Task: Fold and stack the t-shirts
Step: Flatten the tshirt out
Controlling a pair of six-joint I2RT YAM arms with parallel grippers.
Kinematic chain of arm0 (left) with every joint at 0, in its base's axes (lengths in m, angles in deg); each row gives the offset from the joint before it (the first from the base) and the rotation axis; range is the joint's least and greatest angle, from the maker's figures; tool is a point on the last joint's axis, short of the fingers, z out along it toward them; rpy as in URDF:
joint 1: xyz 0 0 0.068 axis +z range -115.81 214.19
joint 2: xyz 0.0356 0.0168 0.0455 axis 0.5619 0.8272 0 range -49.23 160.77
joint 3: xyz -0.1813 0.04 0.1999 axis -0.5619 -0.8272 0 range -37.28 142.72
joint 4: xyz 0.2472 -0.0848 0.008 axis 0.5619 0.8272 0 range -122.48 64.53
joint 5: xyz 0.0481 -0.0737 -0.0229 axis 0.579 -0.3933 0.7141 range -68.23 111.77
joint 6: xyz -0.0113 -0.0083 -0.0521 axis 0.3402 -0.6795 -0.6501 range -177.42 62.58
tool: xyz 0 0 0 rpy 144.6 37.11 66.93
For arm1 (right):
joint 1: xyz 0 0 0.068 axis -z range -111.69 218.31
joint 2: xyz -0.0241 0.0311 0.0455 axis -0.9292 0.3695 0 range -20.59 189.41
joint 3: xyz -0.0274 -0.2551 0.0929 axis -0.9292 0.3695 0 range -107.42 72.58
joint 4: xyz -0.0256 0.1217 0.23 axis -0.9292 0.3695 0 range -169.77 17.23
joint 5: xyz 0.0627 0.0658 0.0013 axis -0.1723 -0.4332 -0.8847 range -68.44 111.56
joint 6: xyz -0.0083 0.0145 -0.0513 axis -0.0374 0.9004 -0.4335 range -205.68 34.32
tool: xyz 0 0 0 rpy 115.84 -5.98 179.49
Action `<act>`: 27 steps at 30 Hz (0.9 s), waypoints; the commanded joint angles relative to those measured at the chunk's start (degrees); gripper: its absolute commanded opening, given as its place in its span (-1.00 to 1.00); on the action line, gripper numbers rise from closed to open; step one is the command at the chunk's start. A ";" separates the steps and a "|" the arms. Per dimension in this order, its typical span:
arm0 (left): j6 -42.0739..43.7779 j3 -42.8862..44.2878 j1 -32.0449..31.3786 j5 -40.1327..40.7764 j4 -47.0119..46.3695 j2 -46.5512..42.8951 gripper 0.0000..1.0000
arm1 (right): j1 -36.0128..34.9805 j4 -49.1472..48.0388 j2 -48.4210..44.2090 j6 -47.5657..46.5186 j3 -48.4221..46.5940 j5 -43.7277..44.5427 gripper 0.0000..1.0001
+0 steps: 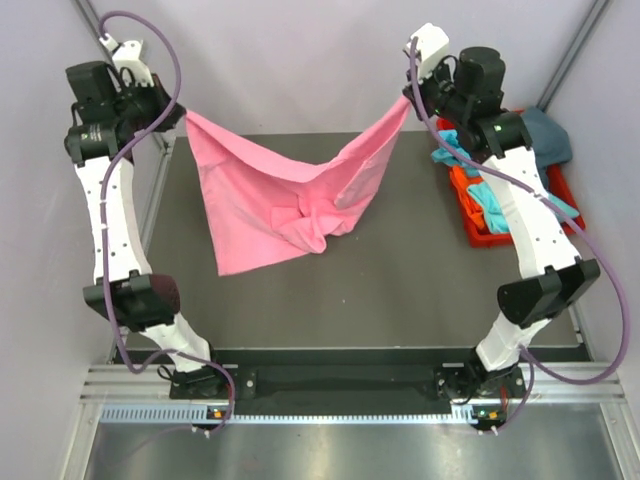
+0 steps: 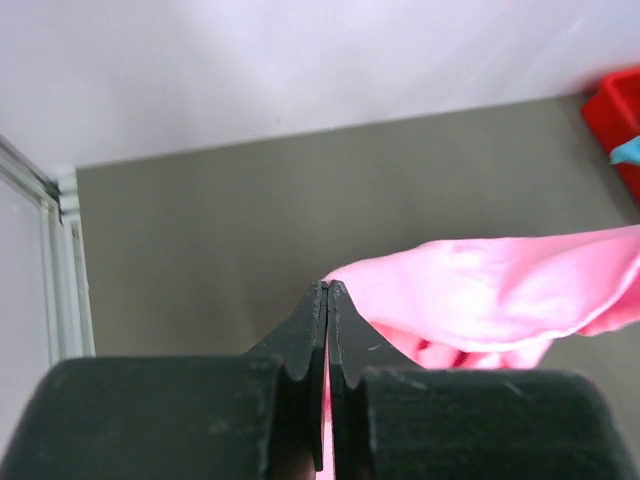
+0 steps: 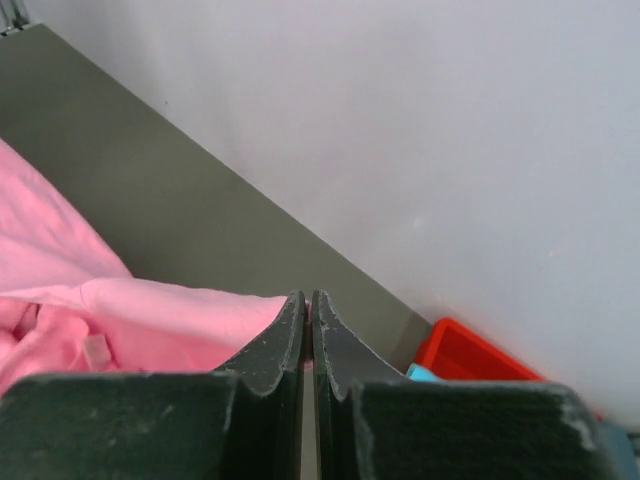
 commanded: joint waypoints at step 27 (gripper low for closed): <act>6.70 -38.87 -5.01 -14.94 20.52 -9.44 -1.00 | -1.61 0.39 -16.01 18.20 61.18 -15.74 -0.08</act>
